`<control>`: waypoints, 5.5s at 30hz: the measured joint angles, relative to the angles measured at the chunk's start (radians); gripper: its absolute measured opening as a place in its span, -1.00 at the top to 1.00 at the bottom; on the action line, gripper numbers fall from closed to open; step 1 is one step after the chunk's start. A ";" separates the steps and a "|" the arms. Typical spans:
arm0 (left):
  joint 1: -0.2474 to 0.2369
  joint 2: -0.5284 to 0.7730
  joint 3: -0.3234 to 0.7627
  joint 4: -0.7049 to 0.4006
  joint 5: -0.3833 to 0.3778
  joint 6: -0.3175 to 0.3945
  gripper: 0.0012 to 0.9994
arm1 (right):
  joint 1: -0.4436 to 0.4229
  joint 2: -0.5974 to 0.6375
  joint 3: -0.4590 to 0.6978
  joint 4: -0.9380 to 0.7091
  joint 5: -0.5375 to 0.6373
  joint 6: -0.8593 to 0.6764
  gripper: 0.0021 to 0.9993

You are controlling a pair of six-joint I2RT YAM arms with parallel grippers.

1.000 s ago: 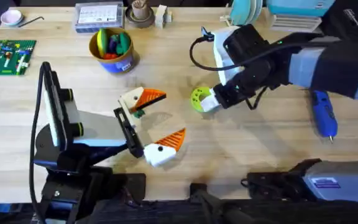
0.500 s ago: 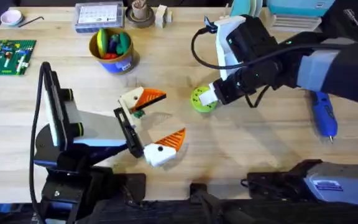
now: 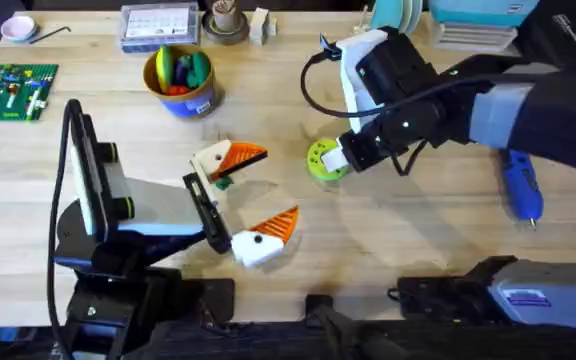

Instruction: Pick up the gripper from the table and insert it into the empty holder that is missing its gripper. Then pick up a screw, insert it into the mounting hole, and use the screwdriver to tighten it. Finally, clean up the table by picking up the vegetable and placing it into the bucket.

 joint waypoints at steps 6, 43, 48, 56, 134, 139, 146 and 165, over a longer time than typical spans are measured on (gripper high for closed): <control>0.000 0.000 0.000 0.000 0.000 0.000 -0.99 | 0.000 0.001 0.000 -0.006 0.000 0.000 0.14; 0.000 0.000 0.000 0.000 0.000 0.000 -0.99 | 0.000 0.011 0.085 -0.167 0.111 -0.056 0.99; 0.000 0.000 0.000 0.000 0.000 0.000 -0.99 | 0.000 0.011 0.099 -0.182 0.124 -0.068 0.99; 0.000 0.000 0.000 0.000 0.000 0.000 -0.99 | 0.000 -0.014 0.266 -0.277 0.126 -0.087 0.99; 0.000 0.000 0.000 0.000 0.003 -0.007 -0.99 | 0.432 0.308 0.943 -0.538 -0.169 -0.249 0.99; 0.000 0.000 0.000 -0.001 0.003 -0.016 -0.99 | 0.438 0.320 0.950 -0.536 -0.169 -0.249 0.99; 0.000 0.000 0.000 -0.001 0.003 -0.022 -0.99 | 0.445 0.321 0.954 -0.546 -0.154 -0.252 0.99; 0.000 0.000 0.000 -0.001 0.003 -0.029 -0.99 | 0.469 0.324 0.960 -0.591 -0.062 -0.253 0.99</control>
